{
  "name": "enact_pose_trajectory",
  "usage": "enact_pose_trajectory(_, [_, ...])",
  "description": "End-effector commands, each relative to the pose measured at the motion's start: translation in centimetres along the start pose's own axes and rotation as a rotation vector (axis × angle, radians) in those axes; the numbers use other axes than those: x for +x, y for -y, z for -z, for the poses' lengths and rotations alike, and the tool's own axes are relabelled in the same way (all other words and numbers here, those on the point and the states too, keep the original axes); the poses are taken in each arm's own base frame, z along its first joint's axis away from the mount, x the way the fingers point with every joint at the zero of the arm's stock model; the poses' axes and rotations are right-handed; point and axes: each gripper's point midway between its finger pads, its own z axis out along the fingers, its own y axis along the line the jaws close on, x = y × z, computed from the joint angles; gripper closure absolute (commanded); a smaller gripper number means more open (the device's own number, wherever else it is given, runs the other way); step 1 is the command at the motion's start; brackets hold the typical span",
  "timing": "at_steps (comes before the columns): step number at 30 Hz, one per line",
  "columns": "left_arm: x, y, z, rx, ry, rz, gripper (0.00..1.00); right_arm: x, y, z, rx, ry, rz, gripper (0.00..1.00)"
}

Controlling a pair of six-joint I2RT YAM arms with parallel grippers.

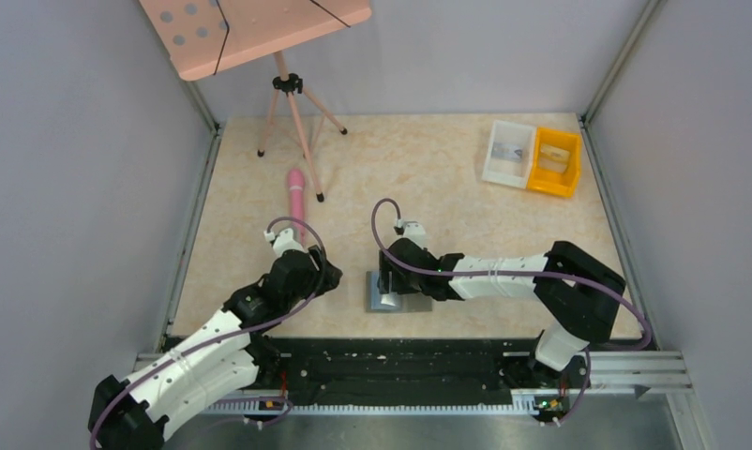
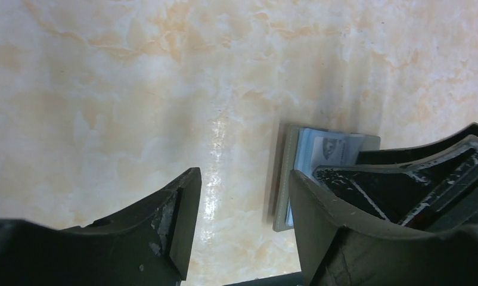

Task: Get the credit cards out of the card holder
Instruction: Open the card holder at the center of the board.

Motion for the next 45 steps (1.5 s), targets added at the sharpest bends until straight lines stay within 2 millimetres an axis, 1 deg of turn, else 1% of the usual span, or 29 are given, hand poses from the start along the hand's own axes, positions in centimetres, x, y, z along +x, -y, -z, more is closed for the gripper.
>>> enact_pose_trajectory(1, [-0.1,-1.3,-0.3,-0.070,0.013,-0.012,0.37,-0.3,0.2,-0.8,0.031,0.043,-0.012,0.34])
enact_pose_trajectory(4, [0.2,-1.5,-0.5,-0.090,-0.003,-0.014,0.36,0.3,0.8,-0.9,0.032,0.038,-0.015,0.40])
enact_pose_trajectory(7, [0.3,-1.0,-0.7,-0.067,-0.011,-0.019,0.37,0.6,0.8,-0.7,0.006,0.046,-0.015,0.48])
enact_pose_trajectory(9, [0.7,0.0,-0.9,-0.010,-0.033,-0.034,0.39,0.6,0.6,-0.5,-0.027,0.057,-0.014,0.51])
enact_pose_trajectory(10, [0.9,0.9,-1.0,0.034,-0.048,-0.039,0.39,0.6,0.5,-0.4,-0.045,0.059,-0.017,0.52])
enact_pose_trajectory(12, [1.8,2.2,-1.1,0.109,-0.098,-0.050,0.39,0.6,0.5,-0.3,-0.076,0.061,-0.031,0.54])
enact_pose_trajectory(15, [3.2,3.4,-1.3,0.170,-0.171,-0.050,0.38,0.6,0.9,0.1,-0.091,0.070,-0.048,0.59])
enact_pose_trajectory(17, [4.4,3.5,-1.5,0.181,-0.231,-0.053,0.39,0.5,1.2,0.4,-0.101,0.080,-0.066,0.62])
enact_pose_trajectory(19, [5.3,3.3,-1.9,0.174,-0.273,-0.051,0.39,0.7,2.2,0.5,-0.108,0.084,-0.095,0.65])
enact_pose_trajectory(24, [6.7,3.2,-2.4,0.181,-0.330,-0.041,0.39,1.0,4.2,1.0,-0.146,0.101,-0.170,0.73])
enact_pose_trajectory(27, [6.9,3.3,-2.6,0.191,-0.335,-0.041,0.39,1.2,5.1,1.5,-0.150,0.107,-0.187,0.75])
enact_pose_trajectory(32, [7.2,3.6,-3.0,0.209,-0.347,-0.047,0.39,0.7,6.2,2.6,-0.163,0.139,-0.219,0.81])
enact_pose_trajectory(35, [7.5,3.9,-3.0,0.220,-0.364,-0.044,0.39,0.3,6.4,3.2,-0.193,0.166,-0.242,0.83])
enact_pose_trajectory(39, [7.3,4.5,-2.9,0.244,-0.360,-0.039,0.39,-0.1,6.8,3.7,-0.208,0.183,-0.250,0.85])
enact_pose_trajectory(42, [6.9,5.3,-2.7,0.270,-0.356,-0.044,0.41,-0.4,6.4,3.6,-0.232,0.183,-0.227,0.85])
enact_pose_trajectory(45, [6.4,6.7,-2.4,0.311,-0.363,-0.057,0.44,-1.1,5.2,3.5,-0.268,0.176,-0.208,0.85])
